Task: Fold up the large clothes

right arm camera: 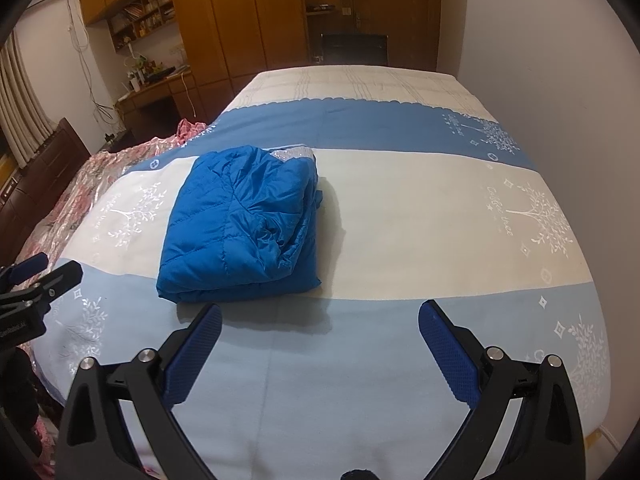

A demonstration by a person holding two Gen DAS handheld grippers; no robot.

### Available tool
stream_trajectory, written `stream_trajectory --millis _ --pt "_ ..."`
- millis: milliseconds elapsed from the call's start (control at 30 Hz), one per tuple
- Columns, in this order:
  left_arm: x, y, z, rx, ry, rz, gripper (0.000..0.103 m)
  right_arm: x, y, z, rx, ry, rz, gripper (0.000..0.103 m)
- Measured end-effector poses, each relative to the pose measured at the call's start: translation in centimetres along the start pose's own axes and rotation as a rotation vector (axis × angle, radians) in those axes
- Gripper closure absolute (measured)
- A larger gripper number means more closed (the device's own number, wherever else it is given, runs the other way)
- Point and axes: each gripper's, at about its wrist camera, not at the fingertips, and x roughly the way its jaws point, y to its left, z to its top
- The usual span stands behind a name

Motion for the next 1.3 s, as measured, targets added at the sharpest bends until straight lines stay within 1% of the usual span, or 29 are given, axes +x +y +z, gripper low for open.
stream_trajectory --millis 1000,1300 --pt "-0.13 -0.06 -0.18 -0.004 -0.007 0.006 0.005 0.04 -0.01 0.09 0.002 0.003 0.004 0.004" --pt "-0.20 -0.10 -0.15 -0.010 0.003 -0.003 0.005 0.10 -0.11 -0.10 0.006 0.002 0.004 0.004"
